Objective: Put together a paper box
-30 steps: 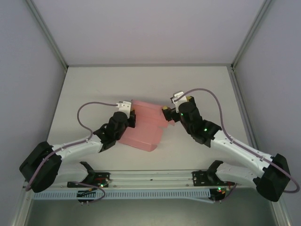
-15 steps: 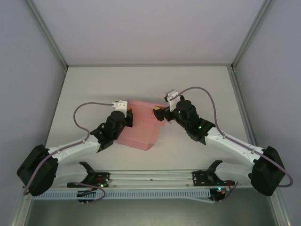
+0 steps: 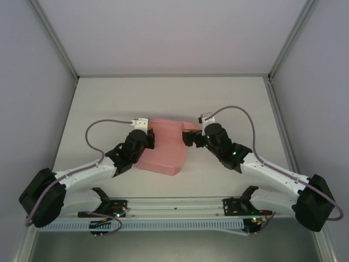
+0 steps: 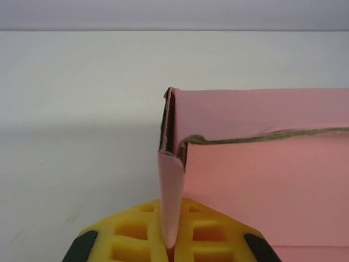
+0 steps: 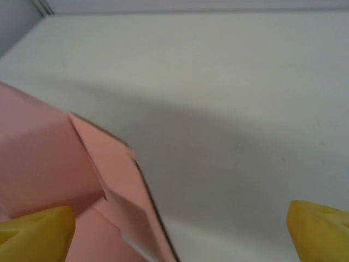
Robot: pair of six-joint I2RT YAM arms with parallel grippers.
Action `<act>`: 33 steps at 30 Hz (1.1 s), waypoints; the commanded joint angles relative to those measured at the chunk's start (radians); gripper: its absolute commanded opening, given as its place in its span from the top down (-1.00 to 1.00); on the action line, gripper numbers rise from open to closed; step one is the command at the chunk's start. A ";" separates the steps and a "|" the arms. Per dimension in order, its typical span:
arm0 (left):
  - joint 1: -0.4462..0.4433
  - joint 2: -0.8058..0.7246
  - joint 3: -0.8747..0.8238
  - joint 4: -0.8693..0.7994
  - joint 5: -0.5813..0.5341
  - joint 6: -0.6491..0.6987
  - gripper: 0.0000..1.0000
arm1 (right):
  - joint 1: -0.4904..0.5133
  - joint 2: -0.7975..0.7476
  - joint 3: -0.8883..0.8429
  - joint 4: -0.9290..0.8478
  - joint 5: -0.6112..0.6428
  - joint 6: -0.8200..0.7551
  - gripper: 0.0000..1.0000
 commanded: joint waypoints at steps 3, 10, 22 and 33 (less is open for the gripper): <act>0.008 -0.052 0.029 -0.047 -0.083 -0.009 1.00 | 0.007 -0.003 0.028 -0.188 0.062 0.085 -0.99; 0.018 -0.078 0.028 -0.081 -0.110 -0.017 1.00 | 0.006 -0.044 -0.025 -0.170 0.062 0.081 -1.00; 0.028 -0.112 0.029 -0.087 -0.097 -0.027 1.00 | 0.007 0.053 -0.012 -0.149 0.021 0.049 -0.99; 0.027 -0.115 0.000 -0.024 -0.030 0.043 1.00 | 0.006 0.086 0.025 0.018 -0.004 -0.018 -0.99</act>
